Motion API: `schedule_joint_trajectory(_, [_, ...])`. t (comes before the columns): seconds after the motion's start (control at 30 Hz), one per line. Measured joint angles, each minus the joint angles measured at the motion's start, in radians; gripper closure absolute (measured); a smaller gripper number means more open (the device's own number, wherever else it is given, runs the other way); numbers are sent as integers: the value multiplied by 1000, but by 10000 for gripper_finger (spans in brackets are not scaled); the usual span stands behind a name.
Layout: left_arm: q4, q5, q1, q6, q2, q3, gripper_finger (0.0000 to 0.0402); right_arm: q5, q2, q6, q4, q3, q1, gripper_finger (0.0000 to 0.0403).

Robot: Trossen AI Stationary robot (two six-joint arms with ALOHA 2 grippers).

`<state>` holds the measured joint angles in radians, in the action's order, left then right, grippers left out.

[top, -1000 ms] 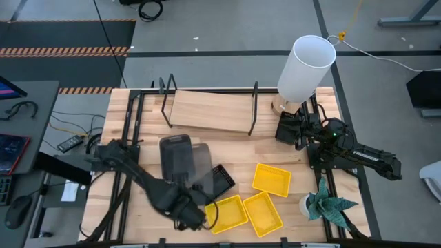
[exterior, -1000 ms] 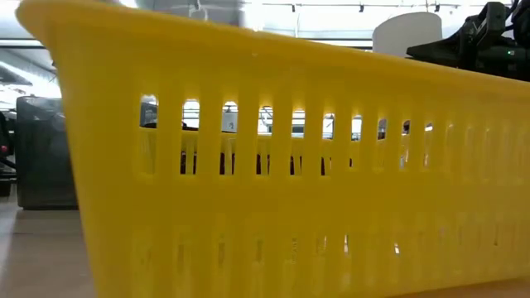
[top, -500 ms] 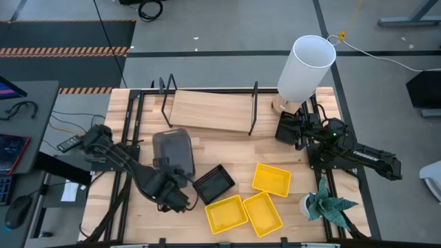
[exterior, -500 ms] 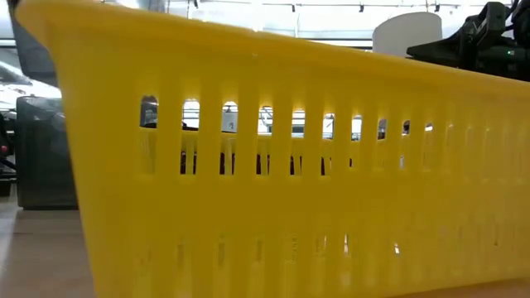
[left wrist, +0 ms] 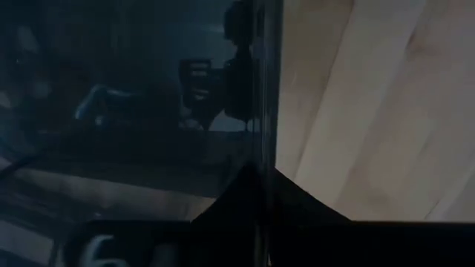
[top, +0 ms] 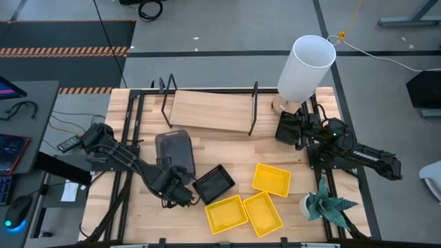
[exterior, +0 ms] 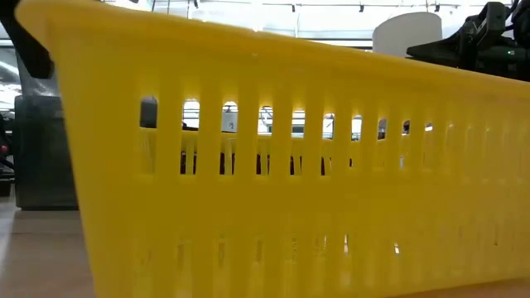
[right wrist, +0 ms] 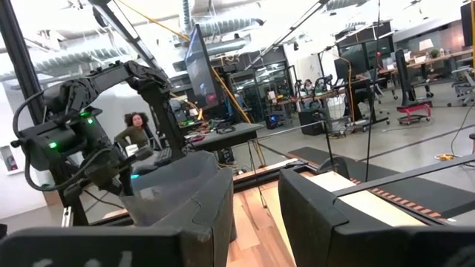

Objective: Stack baskets on shelf by color
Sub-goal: Stack the right black bin on top of the left black stacked bins, then stack the top black basket on top of the bottom black stacked baskets

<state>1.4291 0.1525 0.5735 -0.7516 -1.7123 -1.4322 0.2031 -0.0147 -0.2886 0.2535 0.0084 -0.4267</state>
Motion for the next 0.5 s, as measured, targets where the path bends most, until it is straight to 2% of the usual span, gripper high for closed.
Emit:
schedule_joint_trajectory(0.3, [4,8,4,-22,1,0,258,0,0,0,0,0,0,288])
schedule_joint_trajectory(0.5, [2,119,11,-19,32,0,217,0,0,0,0,0,0,288])
